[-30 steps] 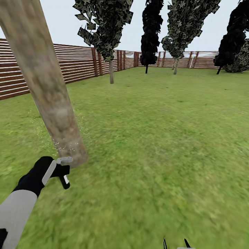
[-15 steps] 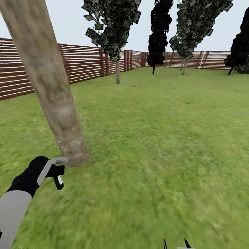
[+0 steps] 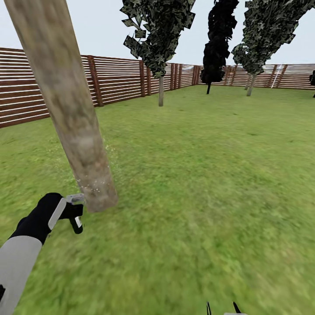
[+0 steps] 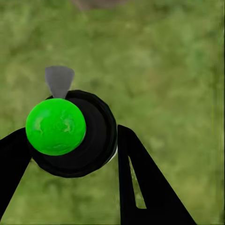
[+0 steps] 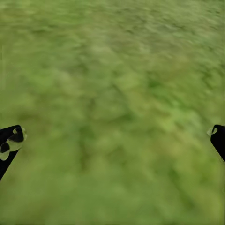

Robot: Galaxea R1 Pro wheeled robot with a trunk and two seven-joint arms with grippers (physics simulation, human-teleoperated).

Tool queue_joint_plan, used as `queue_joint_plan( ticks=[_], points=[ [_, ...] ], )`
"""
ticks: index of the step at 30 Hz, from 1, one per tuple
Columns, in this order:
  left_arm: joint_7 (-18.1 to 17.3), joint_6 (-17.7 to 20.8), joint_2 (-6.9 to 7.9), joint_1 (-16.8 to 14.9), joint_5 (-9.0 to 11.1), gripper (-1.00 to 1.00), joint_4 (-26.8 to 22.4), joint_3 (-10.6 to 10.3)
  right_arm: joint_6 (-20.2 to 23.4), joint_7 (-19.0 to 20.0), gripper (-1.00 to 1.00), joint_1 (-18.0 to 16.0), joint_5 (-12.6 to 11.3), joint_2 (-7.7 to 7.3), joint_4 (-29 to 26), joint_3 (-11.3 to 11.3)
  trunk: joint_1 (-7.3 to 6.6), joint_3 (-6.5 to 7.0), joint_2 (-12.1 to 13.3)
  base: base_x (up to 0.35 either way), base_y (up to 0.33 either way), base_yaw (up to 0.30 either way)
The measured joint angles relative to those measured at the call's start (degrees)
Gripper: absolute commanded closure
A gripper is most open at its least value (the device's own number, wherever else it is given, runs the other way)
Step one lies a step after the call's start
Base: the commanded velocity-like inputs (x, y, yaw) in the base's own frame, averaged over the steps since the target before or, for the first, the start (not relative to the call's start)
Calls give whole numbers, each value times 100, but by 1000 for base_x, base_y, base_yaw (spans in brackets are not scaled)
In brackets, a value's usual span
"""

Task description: In the garden, pick up the pesticide atomizer on the floor and spray pesticide onto both trees until each tree trunk is fully covered.

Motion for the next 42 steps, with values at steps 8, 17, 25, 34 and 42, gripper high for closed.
queue_joint_plan(
  ticks=[8, 17, 25, 34, 42],
  points=[
    [-78, 125, 399, -819, -63, 100, -41, -319, 7, 2, -100, 0, 1, -12, 0, -1, 0, -1, 0, 0, 0, 0],
    [-1118, 167, 343, -1202, 56, 100, -66, -1312, 7, 2, -100, 0, -3, -16, 0, 0, 0, 0, 0, 0, 0, 0],
    [-1375, 194, 798, -1348, 21, 100, 26, -1327, 7, 2, -100, 0, -7, -25, 0, 0, 0, -1, 0, 0, 0, 0],
    [-1416, 205, 881, -1536, 79, 100, -52, -1480, 7, 1, -100, 0, -2, -25, 0, 0, 1, -1, 0, 0, 0, 0],
    [-1507, 200, 657, -1776, 113, 100, -139, -1480, 7, 3, -100, 0, -6, -25, 0, 0, 0, -1, 0, -55, 0, 0]
  ],
)
